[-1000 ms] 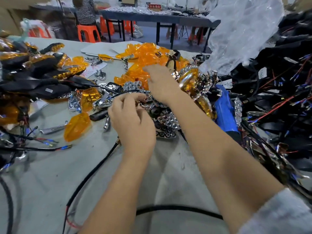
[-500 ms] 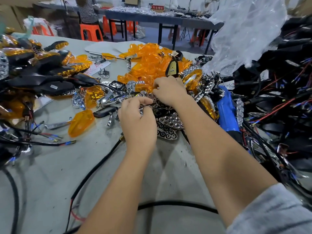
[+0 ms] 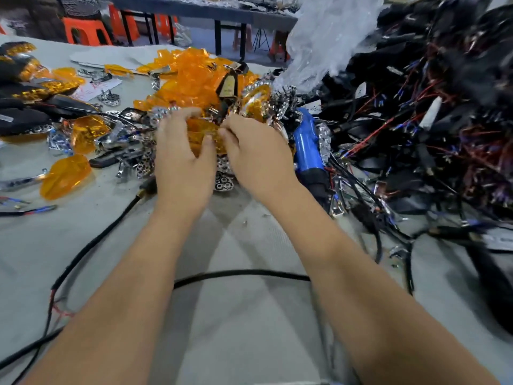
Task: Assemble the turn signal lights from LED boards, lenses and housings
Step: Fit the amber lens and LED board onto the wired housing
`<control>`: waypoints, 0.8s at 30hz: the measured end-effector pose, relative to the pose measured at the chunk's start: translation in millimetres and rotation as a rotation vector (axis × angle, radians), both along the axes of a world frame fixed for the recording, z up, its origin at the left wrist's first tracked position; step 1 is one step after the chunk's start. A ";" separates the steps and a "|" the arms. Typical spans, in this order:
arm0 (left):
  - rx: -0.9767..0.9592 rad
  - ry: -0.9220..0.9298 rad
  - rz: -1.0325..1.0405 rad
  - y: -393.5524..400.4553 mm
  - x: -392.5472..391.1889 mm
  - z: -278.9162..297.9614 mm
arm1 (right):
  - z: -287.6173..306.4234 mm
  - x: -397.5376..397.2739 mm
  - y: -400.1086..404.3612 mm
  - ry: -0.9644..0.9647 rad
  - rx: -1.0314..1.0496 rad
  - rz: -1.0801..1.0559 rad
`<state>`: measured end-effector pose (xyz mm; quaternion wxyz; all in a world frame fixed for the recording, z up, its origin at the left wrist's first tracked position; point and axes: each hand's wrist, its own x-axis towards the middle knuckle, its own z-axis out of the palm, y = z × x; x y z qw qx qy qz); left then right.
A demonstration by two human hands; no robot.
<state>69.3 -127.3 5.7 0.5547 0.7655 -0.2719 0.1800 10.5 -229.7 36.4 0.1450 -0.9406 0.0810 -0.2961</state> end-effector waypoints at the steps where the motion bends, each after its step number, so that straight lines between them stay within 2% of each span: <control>1: 0.045 -0.015 -0.007 -0.3 -0.7 0.3 | -1.3 -6.3 -2.0 0.035 0.024 0.001; 4: 0.127 -0.055 0.011 -1.2 -5.6 2.7 | -1.7 -26.6 -11.0 0.013 0.188 0.005; 6: 0.129 0.017 0.048 -2.5 -5.4 4.3 | 2.4 -38.1 -19.8 -0.053 0.318 -0.052; 8: 0.104 0.095 0.024 -2.7 -5.2 4.5 | 8.0 -46.3 -35.5 -0.064 0.319 -0.174; 11: 0.094 0.089 -0.019 -2.2 -8.6 6.7 | 15.9 -60.3 -63.5 0.038 0.401 -0.274; 14: 0.102 0.161 -0.064 -5.6 -11.2 6.9 | 17.3 -71.9 -74.1 0.238 0.524 -0.211; 16: 0.104 0.252 -0.120 -9.6 -10.7 4.1 | 15.7 -69.7 -71.0 0.245 0.533 -0.116; 19: 0.132 0.314 -0.163 -12.4 -11.0 0.7 | 11.1 -58.1 -56.7 0.317 0.455 0.001; 22: 0.130 0.337 -0.159 -11.8 -9.0 -1.5 | -2.8 -45.1 -47.0 0.551 0.094 -0.077; 24: 0.089 0.382 -0.171 -10.2 -6.9 -0.8 | -9.8 -39.4 -43.2 0.550 -0.005 -0.109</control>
